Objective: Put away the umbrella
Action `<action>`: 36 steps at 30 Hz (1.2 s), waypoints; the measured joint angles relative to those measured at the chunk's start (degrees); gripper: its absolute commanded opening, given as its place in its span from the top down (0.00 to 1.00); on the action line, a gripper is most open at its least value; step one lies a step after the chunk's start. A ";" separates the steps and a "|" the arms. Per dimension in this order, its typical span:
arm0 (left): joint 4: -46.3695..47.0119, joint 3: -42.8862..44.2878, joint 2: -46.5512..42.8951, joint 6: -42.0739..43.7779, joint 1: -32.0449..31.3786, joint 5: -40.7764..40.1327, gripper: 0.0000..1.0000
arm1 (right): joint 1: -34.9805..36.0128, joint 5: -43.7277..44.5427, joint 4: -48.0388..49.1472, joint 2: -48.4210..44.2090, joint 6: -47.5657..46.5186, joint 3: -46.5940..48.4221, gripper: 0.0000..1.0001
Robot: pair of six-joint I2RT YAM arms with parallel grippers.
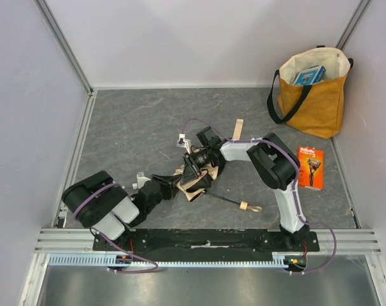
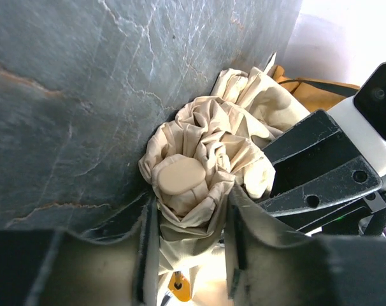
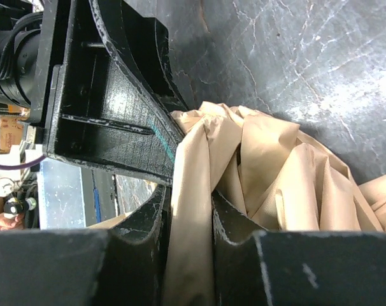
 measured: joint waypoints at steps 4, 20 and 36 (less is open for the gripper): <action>7.08 -0.33 5.75 0.50 0.00 -0.74 0.84 | -0.37 0.70 0.22 -0.04 0.26 0.02 0.98; 20.92 -0.33 16.50 1.86 0.98 -0.17 0.98 | 2.38 9.90 -0.85 -7.61 -0.68 -2.56 0.16; 9.84 2.03 10.25 1.81 1.22 2.89 0.98 | 4.17 34.34 -13.18 -23.15 -0.31 -5.66 0.02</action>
